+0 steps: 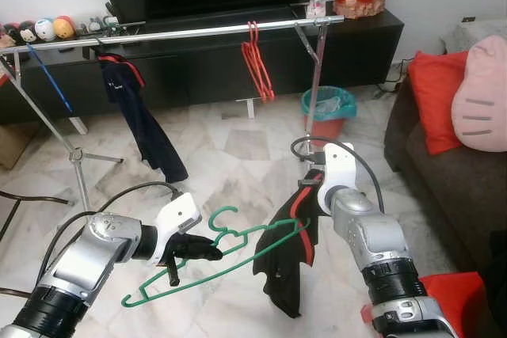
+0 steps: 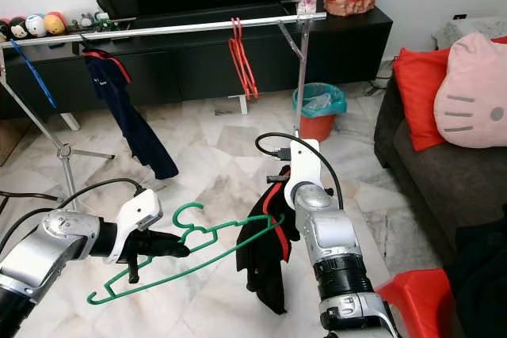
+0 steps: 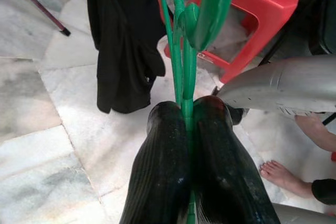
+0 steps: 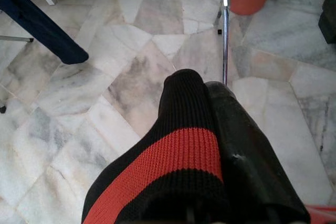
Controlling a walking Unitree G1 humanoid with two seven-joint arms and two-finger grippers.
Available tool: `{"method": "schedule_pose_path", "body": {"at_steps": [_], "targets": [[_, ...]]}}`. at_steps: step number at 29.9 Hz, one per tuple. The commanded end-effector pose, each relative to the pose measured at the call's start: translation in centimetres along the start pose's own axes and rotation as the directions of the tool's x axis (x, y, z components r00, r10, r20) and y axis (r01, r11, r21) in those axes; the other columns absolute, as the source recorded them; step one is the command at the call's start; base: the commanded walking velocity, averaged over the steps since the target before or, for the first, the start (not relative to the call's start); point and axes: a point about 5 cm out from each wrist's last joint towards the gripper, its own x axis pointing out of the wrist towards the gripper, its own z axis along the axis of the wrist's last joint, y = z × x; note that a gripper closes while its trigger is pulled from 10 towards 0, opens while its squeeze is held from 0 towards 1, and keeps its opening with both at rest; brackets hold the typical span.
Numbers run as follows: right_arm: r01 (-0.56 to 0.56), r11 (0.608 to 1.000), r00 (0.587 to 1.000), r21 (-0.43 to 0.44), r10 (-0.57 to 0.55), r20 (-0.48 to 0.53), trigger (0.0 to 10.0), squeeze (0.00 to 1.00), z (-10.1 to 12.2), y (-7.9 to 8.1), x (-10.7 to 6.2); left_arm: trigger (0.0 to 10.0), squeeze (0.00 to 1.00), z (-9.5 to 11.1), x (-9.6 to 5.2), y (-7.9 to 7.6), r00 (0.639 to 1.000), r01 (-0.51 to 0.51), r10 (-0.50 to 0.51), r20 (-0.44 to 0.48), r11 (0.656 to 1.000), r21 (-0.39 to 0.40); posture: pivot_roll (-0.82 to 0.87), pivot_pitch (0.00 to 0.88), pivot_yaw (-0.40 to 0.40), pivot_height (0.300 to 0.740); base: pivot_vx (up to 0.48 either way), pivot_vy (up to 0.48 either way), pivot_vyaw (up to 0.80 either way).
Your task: Hang hanger
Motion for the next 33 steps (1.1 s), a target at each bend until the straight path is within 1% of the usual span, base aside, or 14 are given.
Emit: {"method": "schedule_pose_path", "body": {"at_steps": [1, 7, 9, 12, 17, 19, 21, 23, 25, 26, 28, 33], "targets": [[0.006, 1.0, 1.0, -0.007, -0.006, 0.016, 10.0, 0.0, 0.1, -0.1, 0.0, 10.0, 0.0, 0.3, -0.5, -0.3, 1.0, 0.028, -0.028, -0.002, 1.0, 0.008, -0.05, 0.0, 0.085, 0.74, 0.0, 0.0, 0.0], [0.01, 1.0, 1.0, -0.011, -0.01, 0.014, 10.0, 0.0, 0.1, -0.2, 0.1, 10.0, 0.0, 0.3, -0.6, -0.6, 0.999, 0.048, -0.048, -0.009, 0.999, 0.007, -0.05, 0.0, 0.085, 0.74, 0.0, 0.0, 0.0], [0.007, 1.0, 1.0, -0.011, -0.007, 0.011, 10.0, 0.0, 0.0, -0.1, 0.1, 10.0, 0.0, 0.2, -0.6, -0.9, 0.997, 0.075, -0.074, -0.025, 0.997, 0.012, -0.05, 0.0, 0.085, 0.74, 0.0, 0.0, 0.0], [0.006, 1.0, 1.0, -0.011, -0.006, 0.01, 10.0, 0.0, -0.1, -0.1, 0.1, 10.0, 0.0, 0.1, -0.6, -1.1, 0.996, 0.088, -0.087, -0.031, 0.996, 0.016, -0.05, 0.0, 0.085, 0.74, 0.0, 0.0, 0.0], [0.02, 1.0, 1.0, -0.01, -0.02, -0.006, 10.0, 0.0, -0.5, -0.3, 0.2, 10.0, 0.0, -0.3, -0.7, -2.1, 0.983, 0.167, -0.166, -0.073, 0.986, 0.012, -0.05, 0.0, 0.084, 0.74, 0.0, 0.0, 0.0], [0.025, 1.0, 1.0, -0.009, -0.025, -0.005, 10.0, 0.0, -0.5, -0.3, 0.2, 10.0, 0.0, -0.4, -0.7, -2.2, 0.981, 0.177, -0.175, -0.081, 0.984, 0.012, -0.05, 0.0, 0.084, 0.74, 0.0, 0.0, 0.0], [0.024, 1.0, 1.0, 0.0, -0.024, 0.005, 10.0, 0.0, -0.3, -0.3, 0.2, 10.0, 0.0, -0.7, -0.6, -2.4, 0.979, 0.184, -0.183, -0.095, 0.983, 0.008, -0.05, 0.0, 0.085, 0.74, 0.0, 0.0, 0.0], [-0.008, 1.0, 0.999, 0.018, 0.008, 0.045, 10.0, 0.0, 0.6, 0.3, 0.0, 10.0, 0.0, -1.5, -0.5, -2.4, 0.973, 0.179, -0.177, -0.146, 0.984, -0.004, -0.05, 0.0, 0.084, 0.74, 0.0, 0.0, 0.0], [-0.039, 0.999, 0.997, 0.017, 0.038, 0.072, 10.0, 0.0, 1.3, 0.8, -0.2, 10.0, 0.0, -1.8, -0.4, -2.3, 0.974, 0.165, -0.162, -0.16, 0.986, 0.002, -0.05, 0.0, 0.085, 0.74, 0.0, 0.0, 0.0], [-0.059, 0.998, 0.994, 0.015, 0.057, 0.089, 10.0, 0.0, 1.8, 1.2, -0.4, 10.0, 0.0, -1.8, -0.2, -2.1, 0.979, 0.139, -0.137, -0.15, 0.99, 0.001, -0.05, 0.0, 0.085, 0.74, 0.0, 0.0, 0.0], [-0.071, 0.997, 0.993, 0.006, 0.07, 0.093, 10.0, 0.0, 2.0, 1.7, -0.6, 10.0, 0.0, -1.5, 0.1, -1.8, 0.986, 0.112, -0.11, -0.123, 0.994, 0.008, -0.05, 0.0, 0.085, 0.74, 0.0, 0.0, 0.0], [-0.068, 0.998, 0.995, 0.007, 0.067, 0.076, 10.0, 0.0, 1.5, 1.9, -0.3, 10.0, 0.0, -0.3, 0.1, -2.0, 0.989, 0.141, -0.142, -0.05, 0.99, -0.009, -0.05, 0.0, 0.083, 0.74, 0.0, 0.0, 0.0]]}}
